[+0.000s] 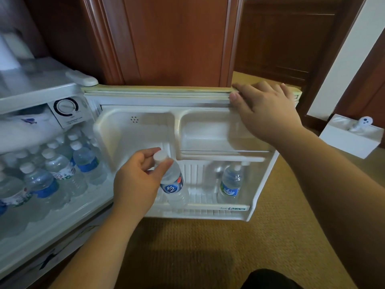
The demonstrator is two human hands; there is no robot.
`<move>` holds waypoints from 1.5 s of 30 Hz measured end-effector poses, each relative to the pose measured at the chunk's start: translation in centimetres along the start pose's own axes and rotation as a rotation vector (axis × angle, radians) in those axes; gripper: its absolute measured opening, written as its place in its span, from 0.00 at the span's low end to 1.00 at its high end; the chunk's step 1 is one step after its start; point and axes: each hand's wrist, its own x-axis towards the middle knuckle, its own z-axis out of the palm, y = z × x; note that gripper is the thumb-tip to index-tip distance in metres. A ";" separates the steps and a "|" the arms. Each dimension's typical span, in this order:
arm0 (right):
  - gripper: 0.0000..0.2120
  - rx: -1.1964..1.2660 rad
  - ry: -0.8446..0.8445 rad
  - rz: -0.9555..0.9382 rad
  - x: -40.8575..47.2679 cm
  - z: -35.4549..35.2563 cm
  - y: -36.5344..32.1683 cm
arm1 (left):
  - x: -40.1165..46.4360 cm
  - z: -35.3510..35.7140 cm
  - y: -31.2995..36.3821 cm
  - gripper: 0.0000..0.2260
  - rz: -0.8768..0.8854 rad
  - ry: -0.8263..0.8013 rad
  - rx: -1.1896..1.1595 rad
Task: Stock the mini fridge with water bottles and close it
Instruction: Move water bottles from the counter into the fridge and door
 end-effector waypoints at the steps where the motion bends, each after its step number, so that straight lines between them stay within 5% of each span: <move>1: 0.28 0.000 -0.002 0.002 -0.1 0.0 0.0 | 0.2 -0.4 -0.4 0.17 -0.010 0.004 -0.018; 18: 0.29 0.006 0.003 0.001 -0.3 0.0 -0.1 | -0.9 5.5 -2.5 0.11 -0.079 -0.054 -0.071; 33: 0.30 0.011 0.005 -0.002 -0.1 0.1 0.1 | -1.3 11.1 -2.2 0.29 -0.012 -0.233 0.012; 45: 0.29 0.022 -0.028 -0.007 0.2 0.2 0.3 | -1.5 8.4 -1.1 0.27 -0.035 -0.261 0.110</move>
